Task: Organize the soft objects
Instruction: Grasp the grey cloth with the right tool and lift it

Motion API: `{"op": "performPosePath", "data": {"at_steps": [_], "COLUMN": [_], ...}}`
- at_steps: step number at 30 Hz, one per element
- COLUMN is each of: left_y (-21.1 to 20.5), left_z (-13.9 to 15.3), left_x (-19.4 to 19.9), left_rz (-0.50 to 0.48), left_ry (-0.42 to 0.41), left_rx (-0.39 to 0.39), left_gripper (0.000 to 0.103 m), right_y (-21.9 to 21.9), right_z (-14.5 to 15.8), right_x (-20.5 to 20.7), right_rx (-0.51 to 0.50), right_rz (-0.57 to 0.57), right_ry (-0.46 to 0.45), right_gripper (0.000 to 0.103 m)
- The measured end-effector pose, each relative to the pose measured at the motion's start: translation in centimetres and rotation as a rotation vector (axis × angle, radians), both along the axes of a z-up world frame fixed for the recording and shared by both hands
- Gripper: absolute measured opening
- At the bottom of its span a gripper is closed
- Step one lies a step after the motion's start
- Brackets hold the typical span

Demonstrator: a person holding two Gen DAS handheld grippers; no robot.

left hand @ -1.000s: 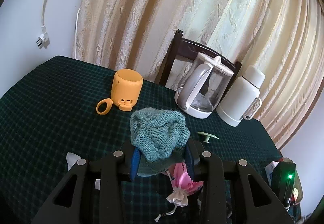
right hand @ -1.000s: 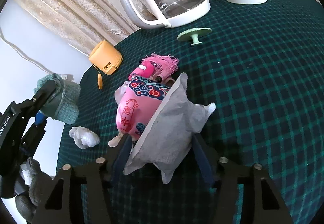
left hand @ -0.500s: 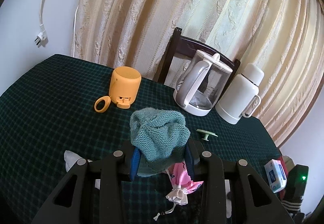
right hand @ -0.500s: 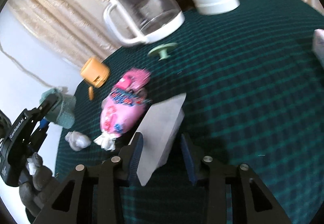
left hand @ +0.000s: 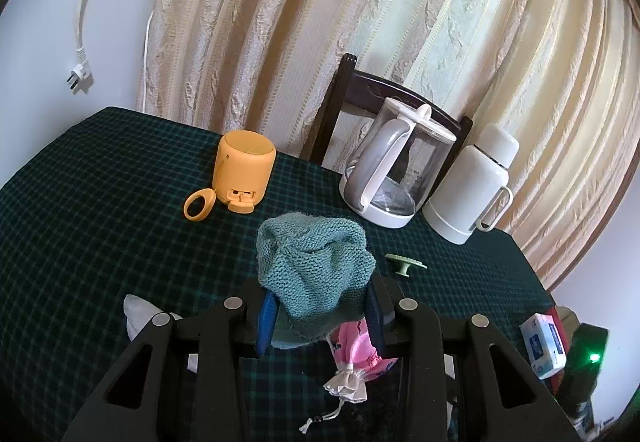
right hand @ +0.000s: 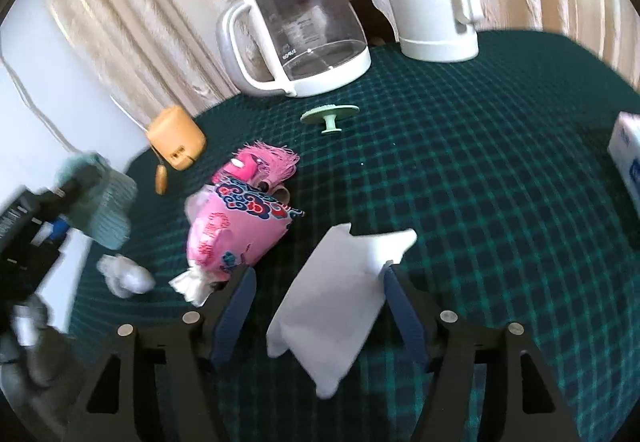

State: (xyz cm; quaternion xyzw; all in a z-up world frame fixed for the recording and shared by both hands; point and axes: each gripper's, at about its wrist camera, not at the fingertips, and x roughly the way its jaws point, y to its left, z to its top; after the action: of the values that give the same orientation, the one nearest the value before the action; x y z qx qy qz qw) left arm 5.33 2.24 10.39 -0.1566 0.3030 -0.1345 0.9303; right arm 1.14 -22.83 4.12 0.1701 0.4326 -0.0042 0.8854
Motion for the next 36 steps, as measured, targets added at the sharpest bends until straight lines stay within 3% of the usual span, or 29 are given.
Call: {"op": "performPosePath", "data": {"at_steps": [5,9,14,24,36], "left_y": [0.0,0.0,-0.1,-1.0,-4.6], "left_z": [0.1,0.1,0.1,-0.1,0.0], "left_x": [0.0,0.1,0.1,-0.3,-0.9], "left_rz": [0.002,0.002,0.002,-0.018,-0.092], "left_ry": [-0.002,0.000,-0.002,-0.006,-0.005], "left_rx": [0.001,0.001,0.004,0.030,0.080], "left_gripper": [0.037,0.037,0.037,0.037,0.037], "right_y": [1.0,0.1,-1.2,-4.8,-12.0], "right_z": [-1.0,-1.5,-0.9,1.4,4.6], "right_x": [0.9,0.5,-0.5,-3.7,-9.3], "right_rx": [-0.113,-0.103,-0.032,0.136,0.104], "right_rz": [-0.009,-0.022,-0.023,-0.074,-0.250], "right_ry": [0.029,0.045,0.047,-0.005,-0.119], "right_gripper": [0.069,0.048,0.036,0.036,0.036]}}
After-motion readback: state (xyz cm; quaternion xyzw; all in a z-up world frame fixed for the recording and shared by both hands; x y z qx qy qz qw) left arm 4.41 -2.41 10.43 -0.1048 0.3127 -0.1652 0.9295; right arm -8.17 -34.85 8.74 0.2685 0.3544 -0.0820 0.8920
